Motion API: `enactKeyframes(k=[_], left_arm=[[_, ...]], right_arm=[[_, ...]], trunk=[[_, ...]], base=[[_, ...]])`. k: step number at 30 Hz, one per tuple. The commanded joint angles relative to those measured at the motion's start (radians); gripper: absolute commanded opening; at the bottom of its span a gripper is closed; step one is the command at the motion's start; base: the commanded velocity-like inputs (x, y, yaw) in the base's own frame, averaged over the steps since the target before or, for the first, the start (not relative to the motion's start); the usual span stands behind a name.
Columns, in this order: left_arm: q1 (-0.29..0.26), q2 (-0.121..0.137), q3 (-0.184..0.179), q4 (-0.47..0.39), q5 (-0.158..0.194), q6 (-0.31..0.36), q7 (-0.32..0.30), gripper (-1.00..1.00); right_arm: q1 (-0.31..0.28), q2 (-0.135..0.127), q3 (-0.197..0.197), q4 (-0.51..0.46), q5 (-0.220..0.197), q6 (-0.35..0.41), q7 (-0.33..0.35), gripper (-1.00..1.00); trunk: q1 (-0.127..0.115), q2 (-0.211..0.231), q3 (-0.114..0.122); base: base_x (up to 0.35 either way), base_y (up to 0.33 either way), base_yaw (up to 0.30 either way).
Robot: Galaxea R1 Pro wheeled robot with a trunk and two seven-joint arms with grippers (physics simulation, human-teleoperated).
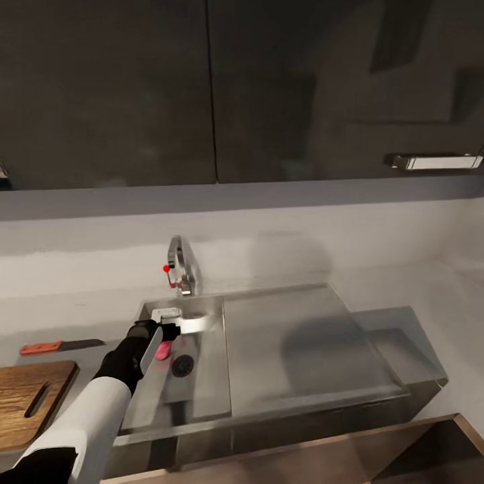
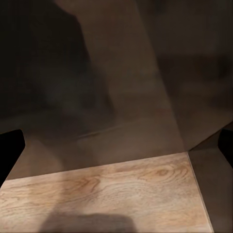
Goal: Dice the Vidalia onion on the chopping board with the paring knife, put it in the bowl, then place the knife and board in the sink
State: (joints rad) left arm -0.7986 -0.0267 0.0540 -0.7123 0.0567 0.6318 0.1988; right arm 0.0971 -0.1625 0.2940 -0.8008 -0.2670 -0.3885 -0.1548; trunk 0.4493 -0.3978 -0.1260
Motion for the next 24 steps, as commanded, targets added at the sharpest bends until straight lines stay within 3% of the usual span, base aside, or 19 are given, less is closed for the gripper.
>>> enactKeyframes(k=[1,24], left_arm=[[-0.001,-0.001,0.003,-0.002,0.006,0.004,0.005,1.00],[-0.001,0.001,0.003,0.012,0.005,0.003,0.005,1.00]], right_arm=[[0.000,-0.002,0.007,-0.001,-0.007,-0.002,-0.008,1.00],[0.000,-0.002,0.007,-0.001,-0.007,-0.003,-0.008,1.00]], trunk=[[0.001,-0.002,-0.004],[0.001,-0.002,-0.040]], base=[[0.034,0.000,0.000],[0.004,0.000,0.000]])
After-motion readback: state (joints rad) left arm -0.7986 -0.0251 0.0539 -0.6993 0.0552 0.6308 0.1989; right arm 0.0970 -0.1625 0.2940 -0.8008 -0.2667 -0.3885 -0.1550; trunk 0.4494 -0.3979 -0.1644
